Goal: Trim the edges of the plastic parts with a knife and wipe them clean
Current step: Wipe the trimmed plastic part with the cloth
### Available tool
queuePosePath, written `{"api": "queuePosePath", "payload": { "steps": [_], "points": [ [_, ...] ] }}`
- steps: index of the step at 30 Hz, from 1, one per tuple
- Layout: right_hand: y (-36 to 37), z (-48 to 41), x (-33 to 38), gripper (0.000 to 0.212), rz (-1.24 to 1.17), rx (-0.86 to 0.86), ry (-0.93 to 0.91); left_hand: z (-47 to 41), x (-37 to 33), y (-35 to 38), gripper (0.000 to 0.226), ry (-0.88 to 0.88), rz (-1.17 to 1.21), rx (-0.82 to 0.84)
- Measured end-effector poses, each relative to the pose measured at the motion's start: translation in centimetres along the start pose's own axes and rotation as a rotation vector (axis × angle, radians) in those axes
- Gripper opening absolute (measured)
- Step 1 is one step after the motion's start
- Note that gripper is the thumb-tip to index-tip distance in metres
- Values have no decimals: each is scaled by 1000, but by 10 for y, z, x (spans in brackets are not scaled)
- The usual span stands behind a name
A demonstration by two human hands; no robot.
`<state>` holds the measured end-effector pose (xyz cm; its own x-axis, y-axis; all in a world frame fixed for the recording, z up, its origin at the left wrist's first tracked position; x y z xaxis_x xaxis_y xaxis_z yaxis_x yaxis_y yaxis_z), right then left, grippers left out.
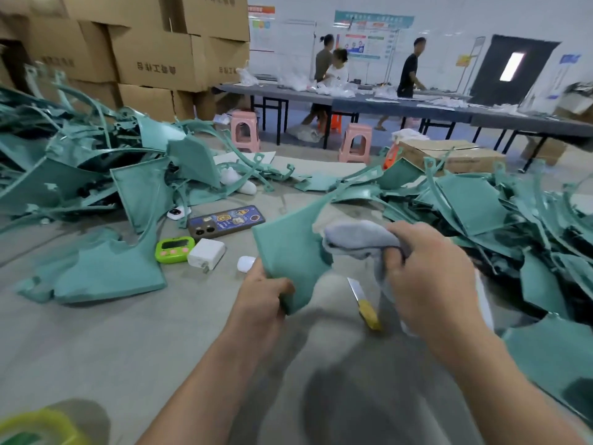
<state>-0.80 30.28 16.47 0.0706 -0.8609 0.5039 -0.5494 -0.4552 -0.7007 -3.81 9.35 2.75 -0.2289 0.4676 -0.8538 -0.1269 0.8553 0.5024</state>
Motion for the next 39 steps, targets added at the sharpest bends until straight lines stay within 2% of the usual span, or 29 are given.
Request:
{"api": "queuePosePath", "payload": {
  "steps": [3,5,6,7,9,12,14,15,17,19,21,23,26,30,33,37,39],
  "points": [
    [20,41,64,9,2,99,-182,12,-4,17,49,21,-36,154],
    [48,50,79,12,-35,214,-212,18,-6,19,32,13,-48,172],
    [57,48,80,12,-80,246,-185,19,-7,21,27,10,-20,176],
    [63,42,78,13,-105,236,-157,19,-7,21,31,4,3,176],
    [69,25,76,9,-33,133,-108,19,-6,25,50,-16,59,196],
    [63,-12,60,12,112,-9,68,24,-5,39,61,-34,139,276],
    [66,-23,48,9,23,17,193,27,-4,40,63,-16,125,284],
    [66,-20,49,8,-66,27,199,27,-5,39,63,-9,122,289],
    [63,6,69,4,-209,5,24,25,-14,39,58,33,105,307],
    [72,34,85,29,-186,87,-138,23,-23,38,53,68,106,303],
    [82,38,81,43,-166,149,-192,22,-22,35,56,64,111,297],
    [79,29,74,38,-168,119,-198,22,-14,34,63,33,123,289],
    [78,17,76,33,31,6,-257,23,-4,37,72,-3,161,299],
    [84,-24,62,31,260,42,-153,18,-7,33,68,66,51,255],
    [73,-55,41,22,279,21,-51,21,-12,34,76,159,-83,277],
    [50,-94,-11,23,310,-49,120,21,-26,35,81,332,-265,357],
    [38,-107,-50,24,307,-34,229,13,-31,23,86,415,-388,303]
  ]
}}
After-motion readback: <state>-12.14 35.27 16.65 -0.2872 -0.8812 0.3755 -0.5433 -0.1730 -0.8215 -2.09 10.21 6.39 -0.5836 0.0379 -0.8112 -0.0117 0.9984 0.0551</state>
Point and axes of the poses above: each hand's wrist, its own z-axis away from the middle knuckle, its own y-axis out of the palm, x = y × z, the point moved 10 cm from there along -z, towards the middle knuckle, and after that the axes turned 14 degrees about y, right-handed, at the moved point
